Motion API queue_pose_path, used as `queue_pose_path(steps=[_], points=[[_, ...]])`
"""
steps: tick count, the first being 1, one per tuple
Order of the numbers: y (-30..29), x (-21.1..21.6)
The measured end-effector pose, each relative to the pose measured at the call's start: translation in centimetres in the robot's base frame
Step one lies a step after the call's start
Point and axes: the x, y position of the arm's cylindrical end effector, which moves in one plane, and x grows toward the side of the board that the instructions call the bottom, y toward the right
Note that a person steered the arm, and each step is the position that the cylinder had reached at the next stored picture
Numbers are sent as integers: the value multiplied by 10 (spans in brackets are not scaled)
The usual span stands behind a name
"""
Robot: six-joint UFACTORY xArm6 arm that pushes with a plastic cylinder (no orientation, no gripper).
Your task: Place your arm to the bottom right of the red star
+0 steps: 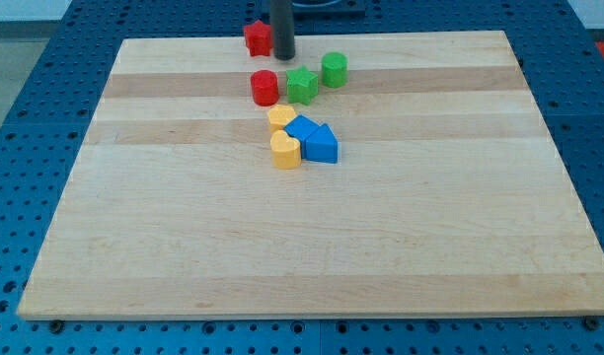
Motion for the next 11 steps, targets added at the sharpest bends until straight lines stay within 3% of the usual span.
queue_pose_path(steps=[2,5,11], points=[[32,-32],[16,-34],[-21,0]])
